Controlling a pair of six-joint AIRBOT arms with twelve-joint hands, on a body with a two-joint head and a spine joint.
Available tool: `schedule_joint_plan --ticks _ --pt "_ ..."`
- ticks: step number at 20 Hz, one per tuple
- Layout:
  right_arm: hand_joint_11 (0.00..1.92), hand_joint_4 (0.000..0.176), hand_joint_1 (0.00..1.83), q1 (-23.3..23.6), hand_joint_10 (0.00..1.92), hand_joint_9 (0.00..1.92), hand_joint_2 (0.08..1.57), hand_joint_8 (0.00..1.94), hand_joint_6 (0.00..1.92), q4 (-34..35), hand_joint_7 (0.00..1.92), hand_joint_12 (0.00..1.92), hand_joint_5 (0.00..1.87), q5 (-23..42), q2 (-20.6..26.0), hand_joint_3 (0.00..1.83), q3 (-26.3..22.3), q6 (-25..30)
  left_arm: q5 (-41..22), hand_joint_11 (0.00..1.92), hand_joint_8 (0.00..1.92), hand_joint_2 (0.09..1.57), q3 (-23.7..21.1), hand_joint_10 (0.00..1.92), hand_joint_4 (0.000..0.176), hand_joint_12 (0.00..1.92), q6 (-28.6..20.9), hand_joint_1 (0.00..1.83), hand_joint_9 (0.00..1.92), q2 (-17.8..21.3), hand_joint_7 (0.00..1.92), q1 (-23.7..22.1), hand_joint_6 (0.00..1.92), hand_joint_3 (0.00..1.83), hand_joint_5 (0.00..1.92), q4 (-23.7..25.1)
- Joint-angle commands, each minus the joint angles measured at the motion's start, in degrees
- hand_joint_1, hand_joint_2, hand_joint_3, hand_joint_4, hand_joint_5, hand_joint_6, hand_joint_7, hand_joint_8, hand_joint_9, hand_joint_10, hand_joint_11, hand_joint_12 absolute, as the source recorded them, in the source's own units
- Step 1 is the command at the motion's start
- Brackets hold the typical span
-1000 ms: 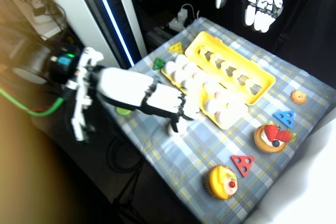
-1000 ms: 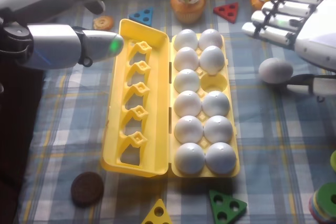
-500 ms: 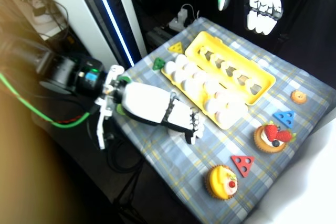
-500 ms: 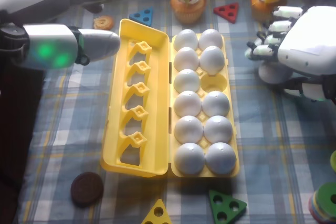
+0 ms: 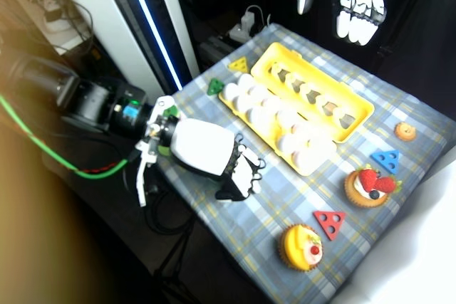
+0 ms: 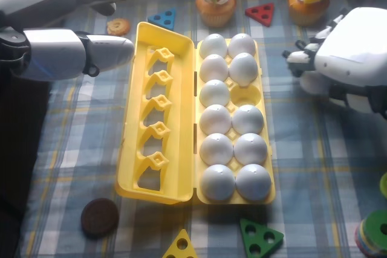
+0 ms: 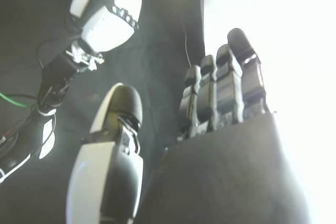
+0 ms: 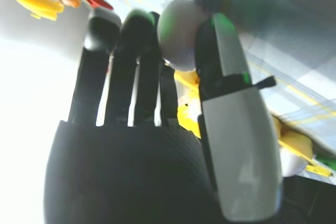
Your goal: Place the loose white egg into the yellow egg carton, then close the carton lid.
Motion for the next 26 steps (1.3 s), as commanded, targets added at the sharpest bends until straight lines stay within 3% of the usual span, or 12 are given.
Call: schedule_joint_plan --ticks 1,5,7,11,13,14,16,17,18,19,20,26 --pt "0.60 0.015 1.09 1.14 1.75 0.58 1.32 1.56 1.57 -1.38 0.64 1.92 0.60 8.39 0.92 0.00 -0.43 -0.24 -6.44 0.00 0.00 1.33 -0.14 0.01 0.010 0.88 -0.41 0.53 0.18 0.42 0.21 -0.37 0.00 0.00 0.22 -1.47" --pt "0.78 0.000 1.27 3.07 1.76 0.66 1.28 1.60 1.39 -6.27 0.64 1.92 0.65 10.32 1.61 0.03 -3.31 -0.24 -5.76 0.00 0.01 1.31 -0.11 0.02 0.000 0.96 -0.41 0.58 0.21 0.72 0.24 0.27 0.01 0.00 0.26 -2.31" --pt "0.61 0.000 1.30 3.85 1.82 0.59 1.04 1.69 1.59 -7.99 0.63 1.92 0.67 10.39 1.61 0.57 -3.90 -0.22 -4.85 0.00 0.00 1.32 -0.05 0.01 0.000 1.06 -0.37 0.53 0.21 1.08 0.25 0.89 0.01 0.00 0.28 -3.11" --pt "0.87 0.000 1.16 5.29 1.92 0.77 1.11 1.79 1.53 -11.31 0.71 1.92 0.55 10.50 1.51 0.46 -4.34 1.31 -4.50 0.00 0.00 1.33 -0.04 0.00 0.000 1.16 1.51 0.59 0.19 1.80 0.25 2.14 0.00 0.00 0.28 -6.29" --pt "0.98 0.000 1.13 6.01 1.92 0.87 1.02 1.81 1.70 -12.16 0.75 1.92 0.51 10.42 0.82 0.69 -4.29 1.36 -4.50 0.00 0.00 1.34 -0.06 0.00 0.000 1.10 2.02 0.54 0.18 1.80 0.24 2.18 0.00 0.00 0.28 -6.89" --pt "1.00 0.000 1.26 6.78 1.92 0.88 0.99 1.78 1.52 -12.89 0.67 1.92 0.10 9.90 -0.02 0.71 -4.01 1.36 -4.38 0.00 0.00 1.34 -0.06 0.00 0.000 1.16 2.06 0.53 0.18 1.78 0.23 2.20 0.00 0.00 0.27 -6.89" --pt "0.90 0.000 1.28 7.20 1.92 0.81 1.09 1.76 0.55 -13.23 0.60 1.92 0.00 9.52 -1.03 0.53 -3.58 1.36 -4.35 0.00 0.00 1.35 -0.06 0.00 0.000 1.10 2.15 0.51 0.15 1.76 0.21 2.20 0.00 0.00 0.25 -6.89" --pt "0.18 0.000 1.13 7.20 1.42 0.16 1.20 1.14 1.24 -13.23 0.19 1.92 0.56 9.27 -1.67 0.18 -3.24 1.36 -4.35 0.00 0.01 1.34 -0.06 0.01 0.000 1.09 2.19 0.53 0.16 1.76 0.22 2.20 0.00 0.00 0.26 -6.89" --pt "0.04 0.000 1.09 7.20 1.03 0.05 1.25 0.65 1.38 -13.23 0.25 1.67 0.67 8.94 -2.59 0.05 -2.73 1.36 -4.24 0.00 0.00 1.34 -0.03 0.00 0.000 1.07 2.25 0.52 0.16 1.76 0.21 2.20 0.00 0.00 0.26 -6.90" --pt "0.24 0.000 1.16 7.20 1.30 0.37 1.26 1.27 1.38 -13.23 0.54 1.83 0.79 8.78 -3.02 0.01 -2.51 1.36 -4.19 0.00 0.00 1.34 -0.02 0.00 0.000 0.99 2.30 0.50 0.13 1.75 0.19 2.20 0.00 0.00 0.26 -6.95" --pt "0.41 0.000 1.15 7.20 1.47 0.55 1.25 1.41 1.32 -13.23 0.68 1.90 0.79 8.45 -3.70 0.00 -2.21 1.36 -4.12 0.00 0.00 1.33 0.00 0.01 0.000 1.02 2.34 0.52 0.14 1.75 0.19 2.20 0.00 0.00 0.27 -7.01" --pt "0.38 0.000 1.09 7.20 1.57 0.47 1.33 1.54 1.59 -13.64 0.68 1.92 0.54 8.11 -4.93 0.00 -2.04 1.36 -4.02 0.00 0.00 1.33 0.03 0.00 0.000 0.98 2.42 0.51 0.14 1.64 0.19 2.20 0.00 0.00 0.27 -7.04"
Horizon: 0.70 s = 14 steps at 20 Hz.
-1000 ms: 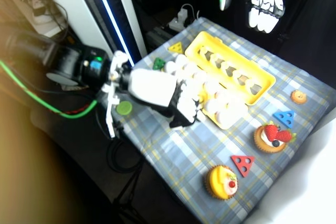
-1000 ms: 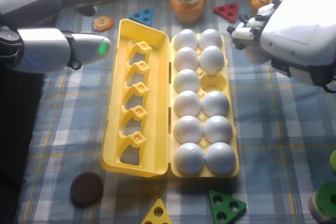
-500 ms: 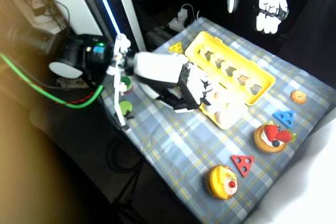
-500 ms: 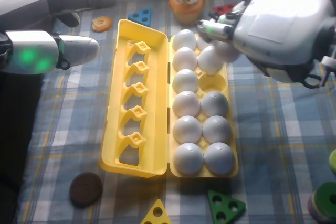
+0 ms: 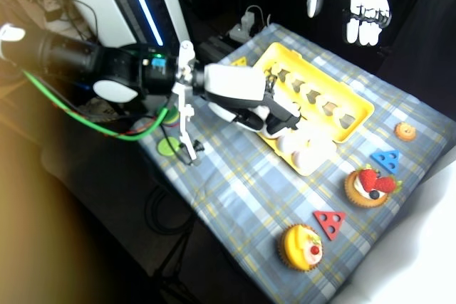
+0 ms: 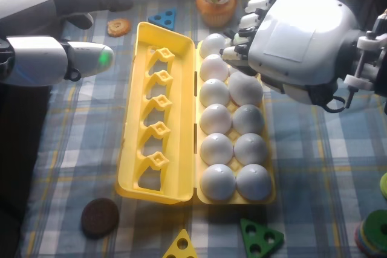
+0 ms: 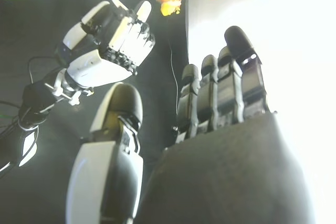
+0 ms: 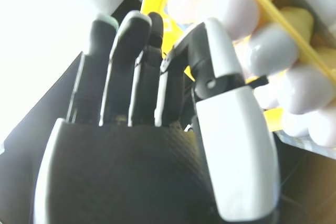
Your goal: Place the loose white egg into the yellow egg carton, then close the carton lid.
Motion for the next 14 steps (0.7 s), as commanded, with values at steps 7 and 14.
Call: schedule_joint_plan --ticks 7,14 --pt "0.00 0.000 1.22 0.77 0.34 0.00 1.23 0.01 0.04 -0.36 0.11 1.52 0.03 8.53 4.90 0.00 -3.07 0.90 -6.85 0.00 0.00 1.34 -0.09 0.00 0.000 1.02 -0.03 0.51 0.16 0.04 0.19 -0.04 0.00 0.00 0.23 -2.05" --pt "0.00 0.028 0.53 -2.12 0.00 0.01 1.15 0.00 0.01 1.36 0.00 0.12 0.01 11.87 12.99 0.00 -6.79 1.41 -10.12 0.00 0.01 1.34 0.19 0.04 0.000 1.26 0.64 0.46 0.31 0.13 0.21 3.23 0.00 0.00 0.10 -7.41"
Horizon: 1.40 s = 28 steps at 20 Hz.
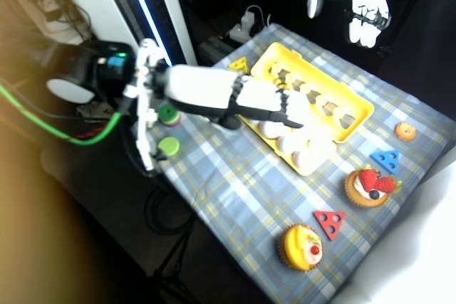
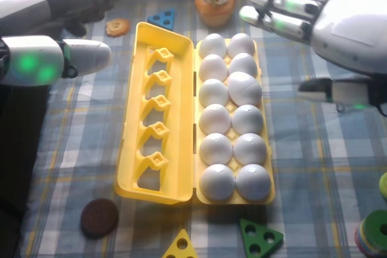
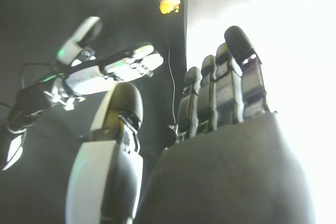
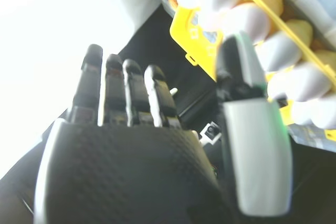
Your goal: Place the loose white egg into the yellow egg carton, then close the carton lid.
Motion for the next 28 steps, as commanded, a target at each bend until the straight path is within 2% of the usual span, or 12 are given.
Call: schedule_joint_plan --ticks 1,2,3,5,7,8,13,20,22,25,26,28 --pt "0.00 0.069 0.59 -0.24 0.00 0.00 1.16 0.00 0.01 0.74 0.00 0.02 0.01 8.37 1.31 0.00 -0.21 -0.10 -8.01 0.00 0.00 1.34 0.43 0.04 0.000 1.30 -0.21 0.44 0.32 -0.09 0.21 0.45 0.00 0.00 0.08 -2.54" --pt "0.05 0.044 0.73 -1.17 0.00 0.00 1.18 0.00 0.00 1.19 0.00 0.03 0.00 9.25 2.21 0.01 -0.74 -0.10 -9.44 0.00 0.00 1.34 0.68 0.03 0.010 1.29 -0.21 0.46 0.32 -0.39 0.19 1.77 0.00 0.00 0.05 -4.19" --pt "0.01 0.000 0.90 -2.13 0.03 0.07 1.18 0.01 0.00 1.66 0.02 0.63 0.00 9.95 3.20 0.00 -1.37 -0.10 -10.72 0.00 0.00 1.33 0.95 0.04 0.020 1.35 -0.21 0.48 0.36 -0.77 0.20 3.05 0.00 0.00 0.03 -5.73" --pt "0.00 0.000 0.86 -4.14 0.07 0.11 1.20 0.02 0.00 2.89 0.06 1.10 0.00 11.97 5.02 0.00 -2.61 -0.10 -13.39 0.04 0.00 1.32 1.41 0.04 0.017 1.38 -0.27 0.45 0.38 -1.64 0.22 5.60 0.00 0.00 0.02 -9.03" --pt "0.00 0.000 0.77 -6.41 0.11 0.11 1.23 0.02 0.00 4.11 0.08 1.19 0.00 14.35 6.47 0.01 -3.65 -0.10 -16.05 0.26 0.01 1.30 2.12 0.08 0.000 1.34 -1.39 0.46 0.52 -3.02 0.30 8.46 0.00 0.00 0.02 -11.75" --pt "0.00 0.000 0.70 -7.64 0.32 0.05 1.25 0.01 0.00 4.76 0.10 1.24 0.00 15.95 7.49 0.00 -4.39 -0.10 -18.01 0.33 0.01 1.29 2.77 0.07 0.000 1.28 -3.23 0.46 0.54 -4.00 0.28 10.47 0.00 0.00 0.00 -13.16" --pt "0.00 0.000 0.67 -10.57 0.47 0.00 1.26 0.00 0.00 5.70 0.07 1.16 0.00 19.53 10.38 0.00 -6.65 -0.10 -25.52 0.32 0.00 1.31 6.41 0.05 0.000 1.33 -14.30 0.26 0.55 -8.38 0.14 18.71 0.00 0.00 0.00 -17.42" --pt "0.00 0.000 0.71 -11.20 0.40 0.00 1.25 0.01 0.00 5.94 0.04 1.30 0.00 20.99 11.29 0.00 -7.40 -0.10 -26.82 0.29 0.00 1.34 8.51 0.01 0.000 1.42 -18.50 0.15 0.50 -12.44 0.05 22.67 0.00 0.00 0.00 -19.94" --pt "0.00 0.000 0.65 -11.20 0.45 0.00 1.25 0.00 0.00 5.94 0.03 1.31 0.00 21.48 11.50 0.00 -7.56 -0.10 -26.31 0.06 0.00 1.34 8.78 0.00 0.000 1.46 -18.92 0.13 0.35 -13.12 0.03 22.82 0.00 0.00 0.00 -19.73" --pt "0.00 0.000 0.71 -11.20 0.45 0.00 1.24 0.00 0.00 5.94 0.00 1.24 0.00 21.74 11.63 0.00 -7.70 -0.10 -25.95 0.00 0.00 1.31 9.58 0.00 0.000 1.48 -21.23 0.09 0.25 -14.29 0.01 23.19 0.00 0.00 0.00 -18.69" --pt "0.00 0.000 0.69 -11.20 0.09 0.00 1.25 0.00 0.00 5.94 0.00 1.13 0.00 21.75 11.63 0.00 -7.70 -0.10 -25.82 0.05 0.00 1.30 10.09 0.04 0.000 1.54 -22.92 0.08 0.34 -14.73 0.00 23.27 0.00 0.00 0.00 -17.65" --pt "0.00 0.000 0.67 -11.21 0.00 0.00 1.25 0.00 0.00 5.94 0.00 0.97 0.00 21.75 11.66 0.00 -7.73 -0.10 -25.15 0.20 0.01 1.28 10.51 0.10 0.009 1.54 -24.24 0.06 0.46 -15.34 0.05 23.25 0.00 0.00 0.00 -16.30"
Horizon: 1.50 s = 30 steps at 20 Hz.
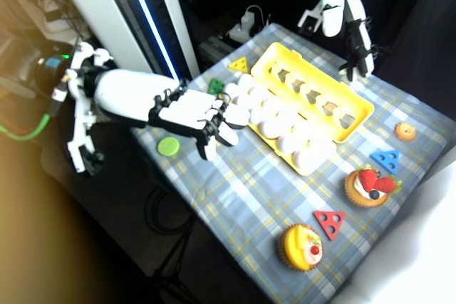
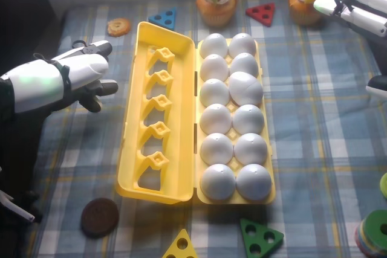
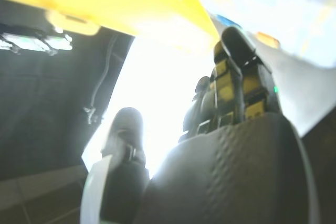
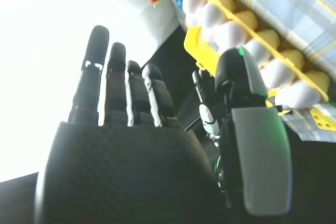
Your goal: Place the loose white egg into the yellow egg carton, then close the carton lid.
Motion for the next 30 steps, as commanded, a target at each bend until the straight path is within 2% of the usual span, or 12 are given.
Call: schedule_joint_plan --ticks 1,3,6,8,10,13,16,19,20,26,29,30 --pt "0.00 0.000 0.69 0.49 0.00 0.00 1.25 0.00 0.00 -0.48 0.00 0.89 0.00 7.17 0.43 0.00 -0.18 -0.17 -5.97 0.28 0.01 1.29 0.29 0.12 0.024 1.50 -0.88 0.04 0.51 -0.32 0.05 -0.43 0.00 0.00 0.00 0.14" --pt "0.00 0.000 0.68 0.49 0.00 0.00 1.27 0.00 0.00 -0.48 0.00 0.62 0.00 7.17 0.45 0.01 -0.18 -0.17 -6.16 0.32 0.00 1.26 0.41 0.17 0.018 1.51 -2.85 0.02 0.56 -0.60 0.05 -0.51 0.00 0.00 0.00 1.96" --pt "0.00 0.000 0.66 0.49 0.00 0.00 1.28 0.00 0.00 -0.46 0.00 0.71 0.00 7.17 0.49 0.01 -0.18 -0.17 -6.52 0.29 0.00 1.25 0.41 0.25 0.013 1.52 -5.51 0.02 0.51 -0.74 0.03 -0.91 0.00 0.00 0.00 4.82" --pt "0.00 0.000 0.69 0.49 0.00 0.00 1.27 0.00 0.00 -0.46 0.00 0.71 0.00 7.17 0.51 0.01 -0.18 -0.17 -6.56 0.25 0.00 1.24 0.21 0.26 0.043 1.51 -6.70 0.04 0.48 -0.49 0.02 -1.31 0.00 0.00 0.00 6.59" --pt "0.00 0.000 0.72 0.49 0.00 0.00 1.28 0.00 0.00 -0.45 0.00 0.83 0.00 7.16 0.51 0.01 -0.18 -0.17 -6.75 0.23 0.00 1.24 -0.11 0.40 0.023 1.55 -7.19 0.02 0.38 -0.14 0.02 -1.68 0.00 0.00 0.00 7.73" --pt "0.00 0.000 0.69 0.47 0.00 0.00 1.29 0.00 0.00 -0.33 0.00 0.89 0.00 7.11 0.51 0.01 -0.18 -0.17 -7.39 0.24 0.00 1.22 -0.81 0.59 0.078 1.61 -7.63 0.06 0.30 0.86 0.00 -2.15 0.00 0.00 0.00 9.15" --pt "0.00 0.000 0.70 0.31 0.02 0.02 1.28 0.00 0.00 -0.09 0.00 1.09 0.00 7.09 0.51 0.00 -0.17 -0.17 -9.04 0.22 0.00 1.23 -1.56 0.58 0.087 1.60 -8.21 0.04 0.29 2.01 0.01 -2.48 0.00 0.00 0.00 10.18" --pt "0.00 0.000 0.72 -0.02 0.02 0.02 1.28 0.00 0.00 0.23 0.00 1.33 0.00 7.08 0.52 0.00 -0.17 -0.17 -9.89 0.10 0.00 1.20 -1.65 0.47 0.070 1.62 -9.08 0.00 0.23 2.16 0.00 -3.72 0.00 0.00 0.00 11.73" --pt "0.00 0.000 0.70 -0.08 0.04 0.01 1.28 0.00 0.00 0.29 0.00 1.40 0.00 7.08 0.53 0.00 -0.17 -0.17 -9.99 0.09 0.00 1.20 -1.66 0.44 0.044 1.60 -9.23 0.00 0.27 2.15 0.00 -4.16 0.00 0.00 0.00 12.20" --pt "0.00 0.000 0.68 -0.25 0.13 0.00 1.28 0.00 0.00 0.53 0.00 1.33 0.00 7.09 0.54 0.00 -0.16 -0.17 -10.52 0.23 0.00 1.23 -1.63 0.20 0.088 1.51 -9.38 0.00 0.48 1.91 0.01 -5.44 0.00 0.01 0.00 13.15" --pt "0.00 0.000 0.70 -0.41 0.16 0.00 1.27 0.00 0.00 0.67 0.00 1.33 0.00 7.08 0.64 0.00 -0.17 -0.17 -8.42 0.18 0.00 1.23 -1.74 0.18 0.006 1.60 -9.39 0.00 0.43 3.21 0.01 -5.48 0.00 0.00 0.00 13.31" --pt "0.00 0.000 0.73 -0.44 0.14 0.00 1.27 0.00 0.00 0.67 0.00 1.33 0.00 7.05 0.69 0.00 -0.17 -0.17 -6.79 0.10 0.00 1.23 -1.86 0.17 0.000 1.63 -9.62 0.00 0.39 3.84 0.02 -5.98 0.00 0.00 0.00 13.99"
